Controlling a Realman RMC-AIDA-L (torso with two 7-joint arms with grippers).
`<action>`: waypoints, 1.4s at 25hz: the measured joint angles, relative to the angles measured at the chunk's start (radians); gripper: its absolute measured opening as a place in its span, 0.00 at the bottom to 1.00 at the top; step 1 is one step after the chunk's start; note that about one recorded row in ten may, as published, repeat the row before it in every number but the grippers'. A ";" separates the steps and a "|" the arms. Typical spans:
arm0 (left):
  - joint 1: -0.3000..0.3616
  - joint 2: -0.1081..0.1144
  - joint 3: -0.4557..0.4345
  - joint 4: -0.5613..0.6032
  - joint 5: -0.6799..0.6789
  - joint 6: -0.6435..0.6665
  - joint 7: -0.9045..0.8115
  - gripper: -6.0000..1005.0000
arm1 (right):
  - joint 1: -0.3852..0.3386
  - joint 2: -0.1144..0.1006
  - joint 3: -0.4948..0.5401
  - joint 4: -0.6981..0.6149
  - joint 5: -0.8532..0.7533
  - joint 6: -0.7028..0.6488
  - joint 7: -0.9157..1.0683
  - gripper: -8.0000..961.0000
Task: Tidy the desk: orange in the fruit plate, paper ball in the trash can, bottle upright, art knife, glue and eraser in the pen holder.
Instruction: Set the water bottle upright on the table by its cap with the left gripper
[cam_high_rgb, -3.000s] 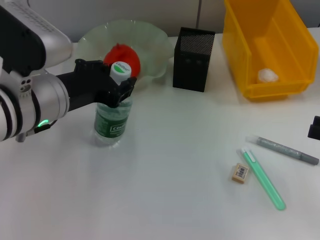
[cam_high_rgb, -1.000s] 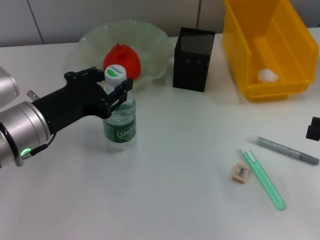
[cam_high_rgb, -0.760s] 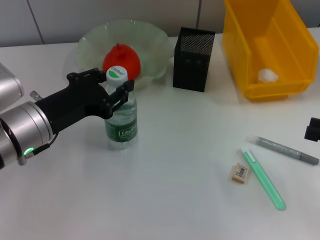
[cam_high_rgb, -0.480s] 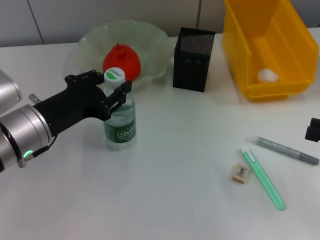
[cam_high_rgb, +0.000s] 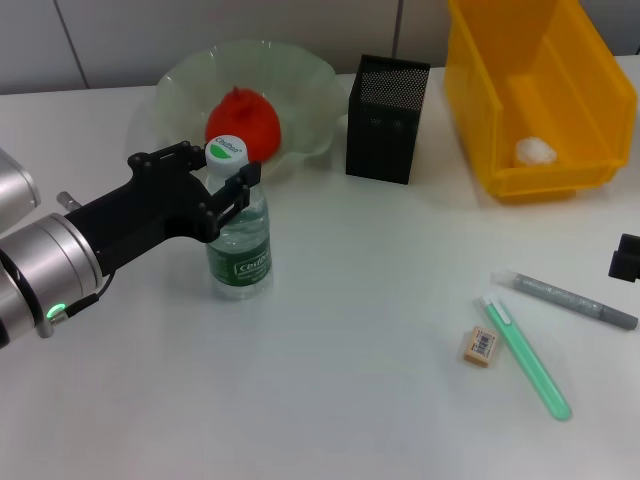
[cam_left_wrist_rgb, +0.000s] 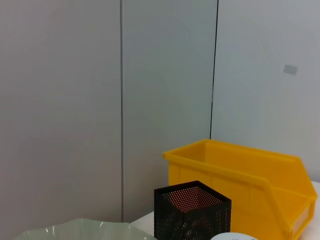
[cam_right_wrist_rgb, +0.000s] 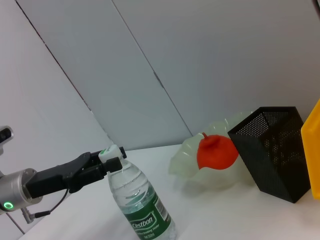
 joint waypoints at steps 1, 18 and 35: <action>0.000 0.000 0.001 0.000 0.000 0.000 0.000 0.52 | 0.000 0.000 0.000 0.000 0.000 0.000 0.000 0.50; 0.000 0.003 -0.005 0.013 0.000 -0.032 -0.006 0.54 | -0.003 0.000 0.000 0.000 0.003 -0.006 0.000 0.50; 0.003 0.003 -0.021 0.018 0.004 -0.050 -0.003 0.55 | -0.006 0.000 0.000 0.000 0.005 -0.018 -0.003 0.50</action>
